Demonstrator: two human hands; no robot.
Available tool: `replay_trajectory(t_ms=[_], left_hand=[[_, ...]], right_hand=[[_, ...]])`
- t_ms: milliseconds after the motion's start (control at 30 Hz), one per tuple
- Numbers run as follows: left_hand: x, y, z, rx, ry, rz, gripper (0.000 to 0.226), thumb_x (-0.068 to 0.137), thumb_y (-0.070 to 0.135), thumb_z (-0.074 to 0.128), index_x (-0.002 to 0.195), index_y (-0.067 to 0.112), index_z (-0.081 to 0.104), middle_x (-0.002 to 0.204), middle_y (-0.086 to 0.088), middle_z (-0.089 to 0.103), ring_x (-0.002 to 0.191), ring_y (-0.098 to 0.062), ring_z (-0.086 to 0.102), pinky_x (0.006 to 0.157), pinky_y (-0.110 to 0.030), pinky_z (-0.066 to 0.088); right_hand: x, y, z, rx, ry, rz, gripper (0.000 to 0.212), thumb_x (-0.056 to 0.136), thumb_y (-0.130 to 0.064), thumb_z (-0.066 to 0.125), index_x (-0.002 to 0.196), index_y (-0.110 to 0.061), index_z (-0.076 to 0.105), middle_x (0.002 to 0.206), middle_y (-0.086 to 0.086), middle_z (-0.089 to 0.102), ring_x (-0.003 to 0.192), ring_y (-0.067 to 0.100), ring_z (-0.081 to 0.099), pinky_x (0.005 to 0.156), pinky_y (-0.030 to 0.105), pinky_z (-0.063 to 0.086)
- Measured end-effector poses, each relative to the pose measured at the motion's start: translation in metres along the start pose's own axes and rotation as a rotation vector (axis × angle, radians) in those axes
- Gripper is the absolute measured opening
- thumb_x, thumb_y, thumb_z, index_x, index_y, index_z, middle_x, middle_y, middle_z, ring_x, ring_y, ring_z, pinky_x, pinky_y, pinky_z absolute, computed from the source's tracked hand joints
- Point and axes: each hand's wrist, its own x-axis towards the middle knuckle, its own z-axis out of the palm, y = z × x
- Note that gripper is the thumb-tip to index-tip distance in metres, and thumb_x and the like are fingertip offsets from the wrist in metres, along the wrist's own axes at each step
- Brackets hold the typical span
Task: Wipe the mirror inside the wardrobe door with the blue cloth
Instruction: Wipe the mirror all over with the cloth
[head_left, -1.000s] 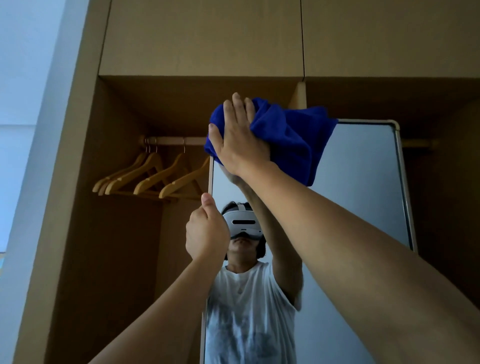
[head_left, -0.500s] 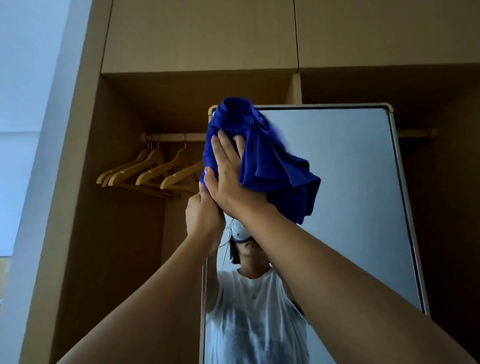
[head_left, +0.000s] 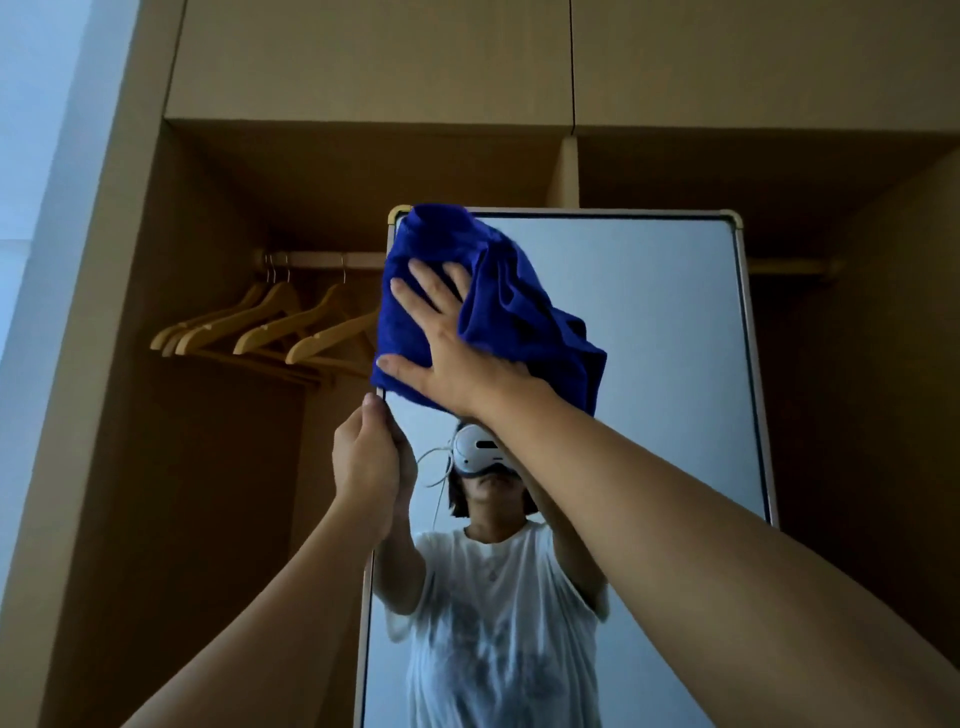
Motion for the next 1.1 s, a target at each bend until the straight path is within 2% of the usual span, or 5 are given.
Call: replay_trajectory(t_ms=[100,267,600,767,1100], left_hand=[[0.004,-0.008,0.005,0.171,0.11,0.058,0.046,0.09,0.055,0.031,0.063,0.03,0.059,0.061,0.01,0.062,0.065,-0.011,0.062,0.066,-0.034,0.048],[0.013,-0.015,0.01,0.264,0.18,0.096,0.049,0.094,0.056,0.029,0.068,0.026,0.058,0.068,0.002,0.062,0.069,-0.016,0.063,0.063,-0.032,0.046],[0.017,-0.025,0.015,0.319,0.147,0.105,0.049,0.096,0.054,0.026,0.068,0.025,0.053,0.074,-0.001,0.061,0.076,-0.024,0.061,0.075,-0.041,0.049],[0.022,-0.032,0.019,0.312,0.144,0.098,0.046,0.097,0.052,0.026,0.069,0.027,0.052,0.077,0.002,0.06,0.081,-0.024,0.06,0.079,-0.039,0.046],[0.033,-0.046,0.022,0.323,0.127,0.151,0.052,0.098,0.049,0.025,0.067,0.018,0.052,0.07,-0.006,0.058,0.072,-0.026,0.059,0.072,-0.041,0.046]], right_hand=[[0.015,0.021,-0.007,0.048,0.044,0.081,0.08,0.089,-0.065,0.037,0.152,-0.027,0.007,0.159,-0.006,-0.011,0.143,0.021,-0.012,0.112,0.039,-0.016],[0.011,0.055,-0.009,0.004,0.111,0.17,0.078,0.09,-0.066,0.03,0.152,-0.026,0.004,0.159,-0.006,-0.011,0.143,0.019,-0.014,0.111,0.038,-0.017],[-0.023,0.096,0.018,0.005,0.124,0.331,0.079,0.091,-0.064,0.027,0.152,-0.021,0.0,0.159,-0.002,-0.011,0.143,0.025,-0.012,0.115,0.042,-0.011],[-0.027,0.1,0.029,-0.046,0.14,0.34,0.08,0.09,-0.066,0.025,0.152,-0.021,0.001,0.159,-0.001,-0.008,0.143,0.026,-0.01,0.116,0.044,-0.01],[-0.033,0.104,0.043,-0.056,0.154,0.389,0.079,0.092,-0.064,0.025,0.152,-0.02,0.0,0.159,-0.001,-0.009,0.144,0.025,-0.01,0.112,0.039,-0.015]])
